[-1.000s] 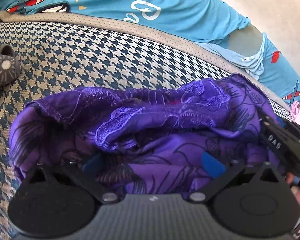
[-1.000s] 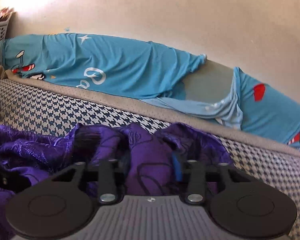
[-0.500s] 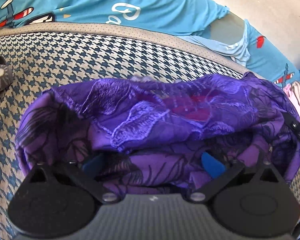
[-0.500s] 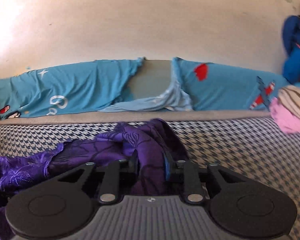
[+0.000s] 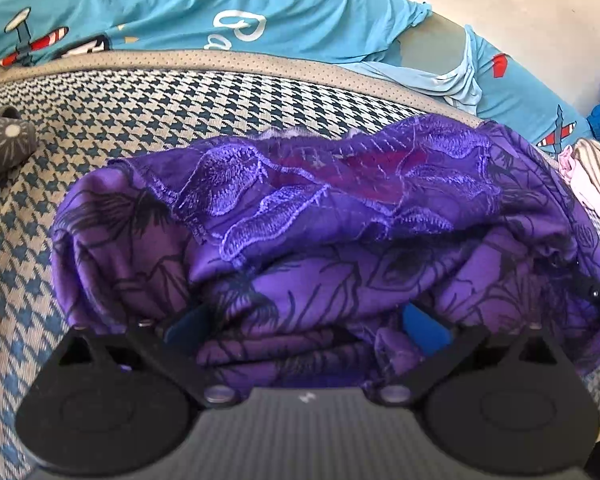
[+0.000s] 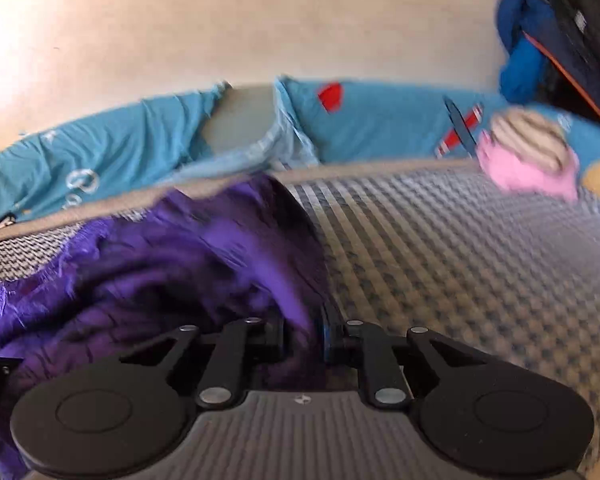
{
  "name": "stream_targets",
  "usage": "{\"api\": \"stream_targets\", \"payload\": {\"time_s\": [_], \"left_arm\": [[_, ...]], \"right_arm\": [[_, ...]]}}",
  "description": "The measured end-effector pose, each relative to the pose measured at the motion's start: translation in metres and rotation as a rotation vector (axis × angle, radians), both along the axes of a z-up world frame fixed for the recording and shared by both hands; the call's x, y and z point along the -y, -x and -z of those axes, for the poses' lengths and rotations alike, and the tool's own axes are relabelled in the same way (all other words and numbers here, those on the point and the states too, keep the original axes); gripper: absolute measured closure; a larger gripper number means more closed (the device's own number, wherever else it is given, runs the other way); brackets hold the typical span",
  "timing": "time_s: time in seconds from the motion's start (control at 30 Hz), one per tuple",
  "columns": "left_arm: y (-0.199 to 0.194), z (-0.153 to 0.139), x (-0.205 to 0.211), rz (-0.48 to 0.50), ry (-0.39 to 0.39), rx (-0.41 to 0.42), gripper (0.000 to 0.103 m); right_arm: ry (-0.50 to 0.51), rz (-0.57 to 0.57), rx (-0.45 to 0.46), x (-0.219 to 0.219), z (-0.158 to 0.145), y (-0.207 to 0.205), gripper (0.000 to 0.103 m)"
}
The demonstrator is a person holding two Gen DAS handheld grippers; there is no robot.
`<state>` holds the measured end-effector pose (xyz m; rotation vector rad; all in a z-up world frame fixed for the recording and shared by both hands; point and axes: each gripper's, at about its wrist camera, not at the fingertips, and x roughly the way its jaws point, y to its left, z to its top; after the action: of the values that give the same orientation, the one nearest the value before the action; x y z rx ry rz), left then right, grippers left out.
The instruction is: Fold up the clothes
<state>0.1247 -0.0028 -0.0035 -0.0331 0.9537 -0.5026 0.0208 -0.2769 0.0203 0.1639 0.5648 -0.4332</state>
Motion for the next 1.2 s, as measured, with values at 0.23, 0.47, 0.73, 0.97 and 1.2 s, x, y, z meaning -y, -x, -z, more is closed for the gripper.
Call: {"api": "stream_targets", "payload": {"time_s": [0.23,0.47,0.73,0.97,1.2], "left_arm": [[0.020,0.003,-0.004,0.015,-0.034,0.029,0.000],[0.034,0.003,-0.007,0.016,-0.060,0.063,0.000],[0.038,0.005,-0.014,0.008,-0.050,0.066,0.000],[0.041,0.007,-0.014,0.007,-0.054,0.080,0.000],[0.044,0.008,-0.011,0.008,-0.063,0.093,0.000]], "right_arm": [[-0.035,0.012,-0.054,0.004,0.013,0.015,0.088],[-0.075,0.059,-0.084,0.010,0.022,0.027,0.088],[-0.164,0.125,-0.085,0.021,0.024,0.039,0.082],[-0.151,0.141,-0.083,0.022,0.020,0.048,0.068],[-0.095,0.094,-0.066,0.015,0.013,0.056,0.065]]}}
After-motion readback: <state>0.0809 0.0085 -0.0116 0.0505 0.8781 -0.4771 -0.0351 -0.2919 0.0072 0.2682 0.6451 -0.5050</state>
